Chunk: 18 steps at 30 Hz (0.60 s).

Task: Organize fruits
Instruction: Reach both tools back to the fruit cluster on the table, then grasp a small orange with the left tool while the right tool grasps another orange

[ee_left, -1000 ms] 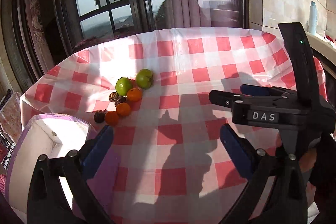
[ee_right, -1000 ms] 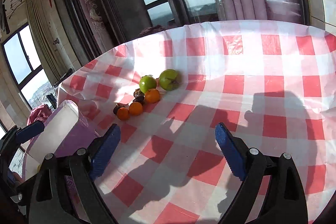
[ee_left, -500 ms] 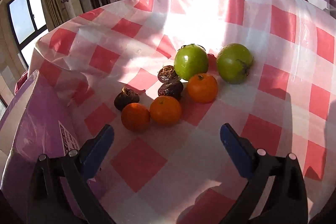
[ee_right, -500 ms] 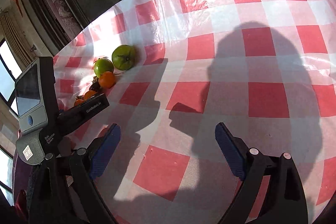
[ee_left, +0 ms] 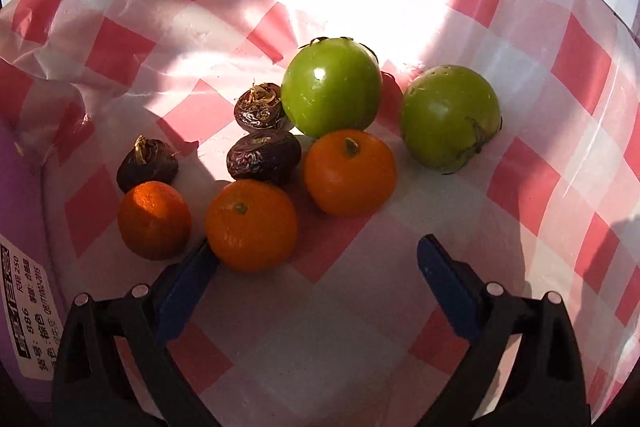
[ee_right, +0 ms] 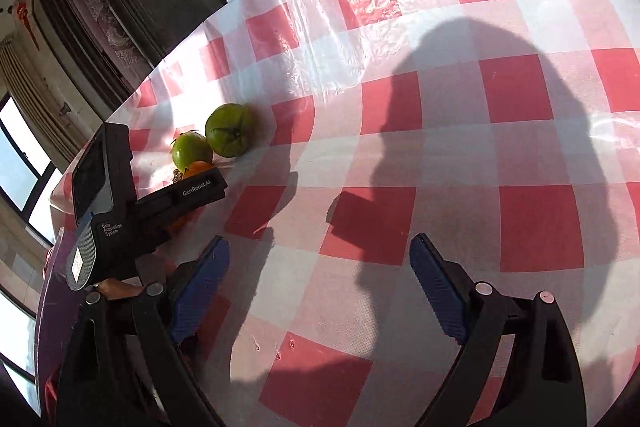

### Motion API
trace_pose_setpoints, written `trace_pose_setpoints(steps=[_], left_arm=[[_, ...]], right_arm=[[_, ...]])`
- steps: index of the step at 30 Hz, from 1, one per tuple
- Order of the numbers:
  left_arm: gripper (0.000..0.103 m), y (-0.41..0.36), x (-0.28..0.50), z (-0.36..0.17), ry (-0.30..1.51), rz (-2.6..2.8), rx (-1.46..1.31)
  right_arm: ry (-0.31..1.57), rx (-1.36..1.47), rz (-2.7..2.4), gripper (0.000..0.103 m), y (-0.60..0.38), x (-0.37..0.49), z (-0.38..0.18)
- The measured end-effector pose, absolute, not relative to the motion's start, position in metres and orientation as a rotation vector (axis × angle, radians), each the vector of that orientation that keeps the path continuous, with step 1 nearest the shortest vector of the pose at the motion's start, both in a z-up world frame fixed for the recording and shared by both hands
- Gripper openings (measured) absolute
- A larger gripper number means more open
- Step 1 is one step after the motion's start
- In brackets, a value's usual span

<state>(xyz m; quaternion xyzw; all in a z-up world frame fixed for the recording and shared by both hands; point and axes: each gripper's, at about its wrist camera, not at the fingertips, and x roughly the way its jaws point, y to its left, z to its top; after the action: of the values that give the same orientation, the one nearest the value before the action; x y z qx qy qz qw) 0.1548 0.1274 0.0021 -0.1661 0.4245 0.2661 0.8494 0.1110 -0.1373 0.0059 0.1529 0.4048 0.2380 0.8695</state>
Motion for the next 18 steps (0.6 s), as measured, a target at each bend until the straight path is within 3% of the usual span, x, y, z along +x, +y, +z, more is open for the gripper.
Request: trace_pose_setpoints(steps=[5,7,12,14,15,18], left_arm=[[0.094,0.125,0.178,0.003,0.893,0.523,-0.319],[0.078,0.122,0.185,0.003,0.908,0.483,-0.296],[0.073,0.095,0.167,0.003,0.905,0.437,-0.222],[0.047,0.076,0.146,0.004,0.886,0.413,-0.172],[0.041,0.067,0.134,0.005,0.887,0.359,-0.168],[0.041,0.047,0.103,0.005,0.88,0.304,-0.135]], right_arm=[[0.84,0.315,0.503,0.088,-0.136,0.109,0.006],[0.838,0.314,0.503,0.088,-0.136,0.109,0.006],[0.847,0.349,0.493,0.088,-0.139,0.118,0.004],[0.848,0.354,0.482,0.088,-0.14,0.126,0.004],[0.851,0.35,0.479,0.088,-0.138,0.131,0.004],[0.866,0.313,0.507,0.088,-0.126,0.149,0.004]])
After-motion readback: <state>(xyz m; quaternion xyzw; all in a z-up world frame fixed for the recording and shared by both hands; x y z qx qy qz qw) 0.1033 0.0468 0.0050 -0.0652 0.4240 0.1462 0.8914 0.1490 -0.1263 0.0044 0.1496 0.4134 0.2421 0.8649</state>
